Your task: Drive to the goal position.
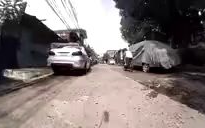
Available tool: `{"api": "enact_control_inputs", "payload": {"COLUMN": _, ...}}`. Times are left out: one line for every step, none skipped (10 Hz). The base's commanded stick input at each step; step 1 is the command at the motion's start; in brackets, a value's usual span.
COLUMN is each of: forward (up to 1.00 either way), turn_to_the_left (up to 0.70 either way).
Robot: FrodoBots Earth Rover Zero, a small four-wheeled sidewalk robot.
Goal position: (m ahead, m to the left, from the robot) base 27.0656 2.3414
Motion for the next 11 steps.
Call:
{"api": "enact_control_inputs", "payload": {"forward": 0.7, "turn_to_the_left": 0.0}}
{"api": "enact_control_inputs", "payload": {"forward": 0.7, "turn_to_the_left": 0.0}}
{"api": "enact_control_inputs", "payload": {"forward": 0.7, "turn_to_the_left": 0.0}}
{"api": "enact_control_inputs", "payload": {"forward": 0.7, "turn_to_the_left": 0.0}}
{"api": "enact_control_inputs", "payload": {"forward": 0.7, "turn_to_the_left": 0.0}}
{"api": "enact_control_inputs", "payload": {"forward": 0.7, "turn_to_the_left": 0.0}}
{"api": "enact_control_inputs", "payload": {"forward": 0.7, "turn_to_the_left": 0.0}}
{"api": "enact_control_inputs", "payload": {"forward": 0.7, "turn_to_the_left": 0.0}}
{"api": "enact_control_inputs", "payload": {"forward": 0.7, "turn_to_the_left": 0.0}}
{"api": "enact_control_inputs", "payload": {"forward": 0.7, "turn_to_the_left": 0.0}}
{"api": "enact_control_inputs", "payload": {"forward": 0.7, "turn_to_the_left": 0.0}}
